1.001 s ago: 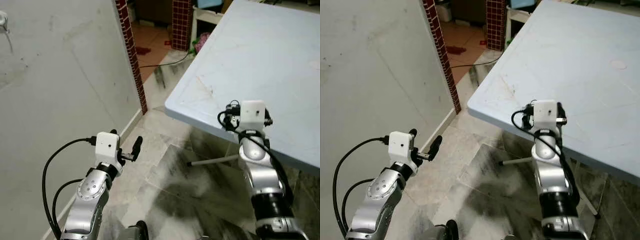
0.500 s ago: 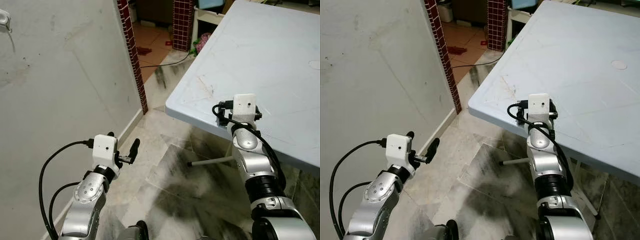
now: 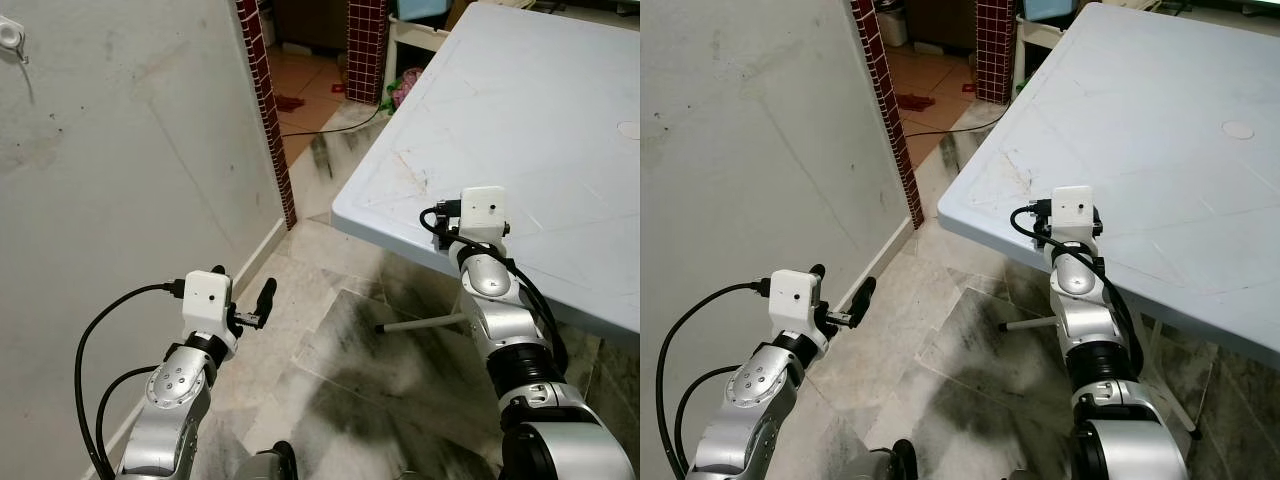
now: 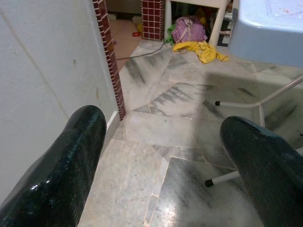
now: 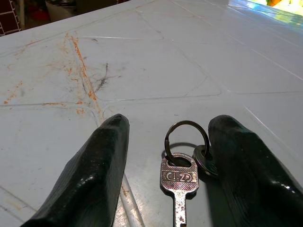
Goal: Hang keys on a hook
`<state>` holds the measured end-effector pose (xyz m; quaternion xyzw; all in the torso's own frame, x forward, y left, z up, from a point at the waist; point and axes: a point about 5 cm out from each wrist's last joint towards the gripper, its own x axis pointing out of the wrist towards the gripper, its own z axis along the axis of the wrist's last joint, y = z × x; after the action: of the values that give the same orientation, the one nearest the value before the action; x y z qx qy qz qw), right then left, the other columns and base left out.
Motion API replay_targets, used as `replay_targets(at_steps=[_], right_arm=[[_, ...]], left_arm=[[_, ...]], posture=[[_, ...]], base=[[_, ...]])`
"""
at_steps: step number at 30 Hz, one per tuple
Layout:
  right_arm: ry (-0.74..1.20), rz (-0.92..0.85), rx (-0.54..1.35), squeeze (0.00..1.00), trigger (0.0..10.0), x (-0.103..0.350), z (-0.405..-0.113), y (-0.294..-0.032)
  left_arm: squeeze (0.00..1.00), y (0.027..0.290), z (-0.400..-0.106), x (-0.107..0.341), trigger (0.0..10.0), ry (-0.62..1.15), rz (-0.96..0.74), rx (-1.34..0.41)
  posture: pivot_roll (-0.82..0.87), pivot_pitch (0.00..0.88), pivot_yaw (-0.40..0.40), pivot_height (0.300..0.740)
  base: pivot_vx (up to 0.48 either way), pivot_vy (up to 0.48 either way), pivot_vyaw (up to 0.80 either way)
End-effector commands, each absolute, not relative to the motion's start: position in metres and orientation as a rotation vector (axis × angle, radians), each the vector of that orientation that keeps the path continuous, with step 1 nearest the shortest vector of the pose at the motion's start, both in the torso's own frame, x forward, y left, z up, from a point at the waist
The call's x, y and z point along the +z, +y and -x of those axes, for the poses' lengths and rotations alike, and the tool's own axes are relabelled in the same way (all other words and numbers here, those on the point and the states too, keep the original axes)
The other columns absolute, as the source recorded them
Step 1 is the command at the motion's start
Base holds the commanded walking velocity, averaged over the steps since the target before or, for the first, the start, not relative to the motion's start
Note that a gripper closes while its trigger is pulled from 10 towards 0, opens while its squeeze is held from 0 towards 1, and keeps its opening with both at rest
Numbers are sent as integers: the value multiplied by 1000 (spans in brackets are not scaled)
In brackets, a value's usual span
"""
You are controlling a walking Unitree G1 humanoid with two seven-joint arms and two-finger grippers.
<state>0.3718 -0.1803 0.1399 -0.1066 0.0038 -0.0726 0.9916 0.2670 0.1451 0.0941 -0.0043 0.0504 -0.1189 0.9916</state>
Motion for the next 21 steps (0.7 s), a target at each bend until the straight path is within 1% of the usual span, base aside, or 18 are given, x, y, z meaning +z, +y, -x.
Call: replay_targets(at_steps=[1, 12, 16, 21], right_arm=[[114, 213, -129, 0, 0, 114, -365, -177], [129, 228, -117, 0, 0, 103, -358, -172], [144, 266, -172, 0, 0, 100, -356, -178], [142, 246, -166, 0, 39, 100, -357, -177]], left_arm=[[0, 149, -266, 96, 10000, 102, -6, -232], [0, 148, -267, 96, 10000, 102, -5, -235], [0, 148, -267, 96, 10000, 101, -5, -235], [0, 147, -268, 96, 10000, 102, -7, -237]], posture=[[46, 185, 93, 740], [43, 186, 93, 740], [43, 186, 95, 740], [43, 186, 98, 740]], base=[[0, 0, 0], [0, 0, 0], [0, 0, 0], [0, 0, 0]])
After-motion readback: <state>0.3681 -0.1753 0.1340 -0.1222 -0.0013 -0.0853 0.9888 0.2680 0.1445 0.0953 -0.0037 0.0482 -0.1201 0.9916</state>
